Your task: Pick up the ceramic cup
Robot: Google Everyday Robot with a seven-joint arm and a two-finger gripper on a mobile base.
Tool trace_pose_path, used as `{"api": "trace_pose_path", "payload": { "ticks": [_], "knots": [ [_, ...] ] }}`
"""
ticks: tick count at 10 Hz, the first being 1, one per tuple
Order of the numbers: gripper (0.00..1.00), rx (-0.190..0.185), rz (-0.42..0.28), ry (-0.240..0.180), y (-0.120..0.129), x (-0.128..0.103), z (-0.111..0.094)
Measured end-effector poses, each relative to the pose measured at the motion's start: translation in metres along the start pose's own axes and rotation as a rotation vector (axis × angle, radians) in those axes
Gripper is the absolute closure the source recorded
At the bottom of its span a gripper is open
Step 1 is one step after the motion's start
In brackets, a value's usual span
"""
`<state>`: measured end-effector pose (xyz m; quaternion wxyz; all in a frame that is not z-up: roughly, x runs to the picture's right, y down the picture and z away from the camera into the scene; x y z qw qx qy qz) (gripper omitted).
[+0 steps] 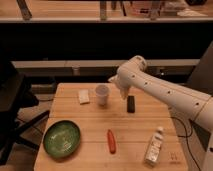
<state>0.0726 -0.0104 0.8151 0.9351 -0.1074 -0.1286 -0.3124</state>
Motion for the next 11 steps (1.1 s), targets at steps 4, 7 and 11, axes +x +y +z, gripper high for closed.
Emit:
{"api": "trace_pose_path", "payload": {
  "ticks": [4, 7, 11],
  "knots": [
    [0.20, -0.010, -0.028, -0.034, 0.000, -0.003, 0.008],
    [0.20, -0.017, -0.047, -0.058, 0.000, -0.006, 0.013],
    [0.20, -0.029, -0.083, -0.090, 0.003, -0.009, 0.023]
  ]
}}
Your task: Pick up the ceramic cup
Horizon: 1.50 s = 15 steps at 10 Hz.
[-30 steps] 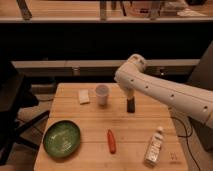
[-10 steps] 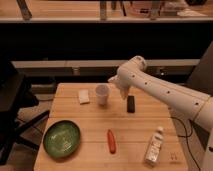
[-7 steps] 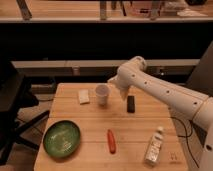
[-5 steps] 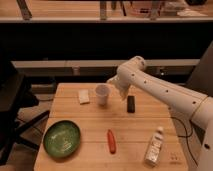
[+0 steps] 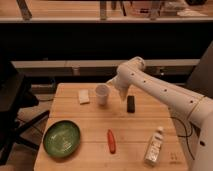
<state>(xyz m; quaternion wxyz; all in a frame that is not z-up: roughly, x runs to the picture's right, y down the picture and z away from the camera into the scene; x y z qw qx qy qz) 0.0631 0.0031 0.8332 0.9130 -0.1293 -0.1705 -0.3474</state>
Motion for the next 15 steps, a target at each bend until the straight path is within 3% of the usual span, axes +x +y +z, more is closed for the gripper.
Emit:
{"api": "trace_pose_path", "payload": {
  "ticks": [15],
  "knots": [
    [0.20, -0.049, -0.111, -0.088, 0.008, -0.012, 0.043]
  ]
}}
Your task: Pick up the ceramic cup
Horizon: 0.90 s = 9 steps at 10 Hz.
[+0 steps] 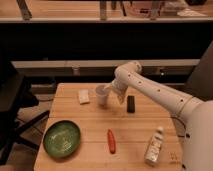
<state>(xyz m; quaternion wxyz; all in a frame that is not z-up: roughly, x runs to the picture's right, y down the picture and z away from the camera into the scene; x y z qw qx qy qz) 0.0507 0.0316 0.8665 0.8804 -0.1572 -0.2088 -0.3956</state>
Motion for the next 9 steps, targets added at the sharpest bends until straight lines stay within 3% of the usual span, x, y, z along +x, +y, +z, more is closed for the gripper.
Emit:
{"api": "trace_pose_path", "payload": {
  "ticks": [9],
  "knots": [
    [0.20, -0.023, -0.030, -0.012, 0.004, -0.001, 0.016]
  ]
}}
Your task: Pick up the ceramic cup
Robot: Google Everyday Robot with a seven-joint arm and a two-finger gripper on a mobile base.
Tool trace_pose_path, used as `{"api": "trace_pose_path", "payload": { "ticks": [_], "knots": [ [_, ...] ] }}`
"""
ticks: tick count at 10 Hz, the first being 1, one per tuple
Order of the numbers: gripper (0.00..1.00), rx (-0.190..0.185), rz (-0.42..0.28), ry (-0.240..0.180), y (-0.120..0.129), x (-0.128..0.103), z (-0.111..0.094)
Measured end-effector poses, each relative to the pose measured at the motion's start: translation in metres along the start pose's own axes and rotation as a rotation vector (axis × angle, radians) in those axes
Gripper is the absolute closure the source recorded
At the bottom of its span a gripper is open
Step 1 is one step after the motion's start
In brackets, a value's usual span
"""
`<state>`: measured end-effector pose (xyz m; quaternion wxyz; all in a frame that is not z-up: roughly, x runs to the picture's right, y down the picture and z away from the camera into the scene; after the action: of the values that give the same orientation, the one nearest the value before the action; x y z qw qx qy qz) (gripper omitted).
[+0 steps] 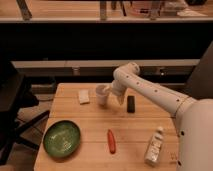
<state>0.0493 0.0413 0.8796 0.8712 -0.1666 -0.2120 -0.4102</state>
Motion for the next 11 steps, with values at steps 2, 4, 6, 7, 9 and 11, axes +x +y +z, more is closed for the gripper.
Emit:
{"api": "trace_pose_path", "payload": {
  "ticks": [2, 4, 6, 7, 9, 11],
  "knots": [
    [0.20, -0.005, -0.005, 0.000, 0.0010, 0.0012, 0.0024],
    [0.20, -0.009, -0.010, 0.000, 0.0011, 0.0015, 0.0044],
    [0.20, -0.011, -0.013, 0.000, 0.0012, 0.0019, 0.0053],
    [0.20, -0.012, -0.015, 0.000, 0.0011, 0.0022, 0.0058],
    [0.20, -0.018, -0.019, 0.000, 0.0019, 0.0025, 0.0068],
    [0.20, -0.021, -0.025, -0.001, 0.0015, 0.0020, 0.0084]
  ]
}}
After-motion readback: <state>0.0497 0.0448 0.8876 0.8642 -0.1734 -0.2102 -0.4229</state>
